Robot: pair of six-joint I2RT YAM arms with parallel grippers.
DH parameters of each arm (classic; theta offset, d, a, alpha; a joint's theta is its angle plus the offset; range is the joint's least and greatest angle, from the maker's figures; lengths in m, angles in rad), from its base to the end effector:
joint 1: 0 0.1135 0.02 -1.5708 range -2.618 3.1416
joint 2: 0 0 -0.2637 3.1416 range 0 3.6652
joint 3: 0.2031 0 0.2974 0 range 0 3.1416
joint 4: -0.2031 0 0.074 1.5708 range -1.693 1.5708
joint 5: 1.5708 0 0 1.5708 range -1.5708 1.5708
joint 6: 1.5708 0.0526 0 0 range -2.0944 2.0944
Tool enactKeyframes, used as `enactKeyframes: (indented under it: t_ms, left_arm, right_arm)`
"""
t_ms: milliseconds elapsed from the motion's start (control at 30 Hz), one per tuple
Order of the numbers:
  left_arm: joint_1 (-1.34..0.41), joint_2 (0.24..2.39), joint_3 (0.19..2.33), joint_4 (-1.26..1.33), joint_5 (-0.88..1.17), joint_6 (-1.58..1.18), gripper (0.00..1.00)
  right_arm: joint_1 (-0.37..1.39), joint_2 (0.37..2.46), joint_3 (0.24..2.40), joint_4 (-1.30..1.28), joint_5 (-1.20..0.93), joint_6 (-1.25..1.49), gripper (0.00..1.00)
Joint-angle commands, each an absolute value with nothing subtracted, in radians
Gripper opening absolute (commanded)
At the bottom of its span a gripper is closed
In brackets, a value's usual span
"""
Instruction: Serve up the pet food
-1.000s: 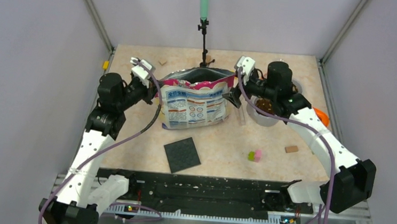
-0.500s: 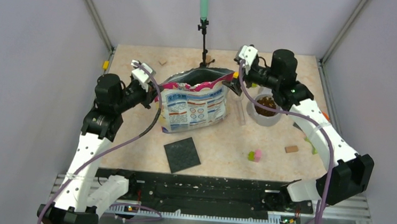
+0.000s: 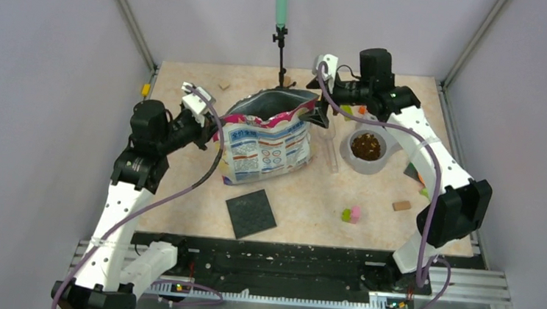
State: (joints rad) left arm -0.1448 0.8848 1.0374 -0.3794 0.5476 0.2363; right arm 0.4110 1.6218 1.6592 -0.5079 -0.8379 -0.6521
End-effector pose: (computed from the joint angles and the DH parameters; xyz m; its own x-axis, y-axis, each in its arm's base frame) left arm 0.2411 -0.0628 0.3944 -0.0700 0.2122 -0.9747 0.6599 0.7426 0.1143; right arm 0.3690 0.2035 0.3982 0.2004 -0.3555 -0.9129 -0.9473 0.1672 -0.2731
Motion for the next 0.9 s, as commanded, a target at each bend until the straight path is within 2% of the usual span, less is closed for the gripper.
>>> enactKeyframes:
  t_ms: [0, 100, 233, 267, 300, 400, 433, 533, 567, 600, 667, 733, 867]
  left_arm:
    - [-0.13, 0.877, 1.136, -0.252, 0.574, 0.272, 0.0]
    - [-0.129, 0.882, 1.139, -0.258, 0.575, 0.28, 0.0]
    - [-0.127, 0.887, 1.14, -0.259, 0.581, 0.281, 0.0]
    - [-0.127, 0.888, 1.141, -0.261, 0.588, 0.28, 0.0]
    - [-0.128, 0.889, 1.14, -0.265, 0.601, 0.281, 0.0]
    - [-0.126, 0.888, 1.147, -0.302, 0.661, 0.315, 0.0]
    - [-0.127, 0.891, 1.156, -0.328, 0.677, 0.335, 0.03]
    - [-0.127, 0.903, 1.202, -0.423, 0.73, 0.405, 0.44]
    - [-0.127, 0.909, 1.219, -0.441, 0.748, 0.416, 0.55]
    - [-0.127, 0.914, 1.238, -0.451, 0.762, 0.422, 0.6]
    - [-0.127, 0.92, 1.267, -0.457, 0.785, 0.437, 0.65]
    - [-0.13, 0.927, 1.288, -0.457, 0.81, 0.468, 0.66]
    - [-0.141, 0.984, 1.329, -0.457, 0.881, 0.527, 0.65]
  right_arm:
    - [0.406, 1.658, 1.742, -0.612, -0.964, -0.714, 0.93]
    - [0.405, 1.65, 1.746, -0.642, -0.995, -0.726, 0.83]
    - [0.406, 1.617, 1.706, -0.586, -0.985, -0.686, 0.47]
    - [0.405, 1.607, 1.69, -0.556, -0.971, -0.667, 0.27]
    - [0.406, 1.593, 1.667, -0.508, -0.934, -0.622, 0.01]
    - [0.406, 1.535, 1.601, -0.382, -0.832, -0.513, 0.0]
    - [0.405, 1.513, 1.588, -0.356, -0.806, -0.487, 0.0]
    - [0.404, 1.481, 1.614, -0.369, -0.782, -0.374, 0.0]
    - [0.404, 1.484, 1.659, -0.393, -0.772, -0.315, 0.0]
    - [0.404, 1.497, 1.696, -0.432, -0.763, -0.27, 0.0]
    - [0.404, 1.516, 1.771, -0.518, -0.766, -0.206, 0.0]
    - [0.404, 1.529, 1.824, -0.596, -0.773, -0.176, 0.0]
    - [0.404, 1.475, 1.771, -0.57, -0.771, -0.143, 0.0]
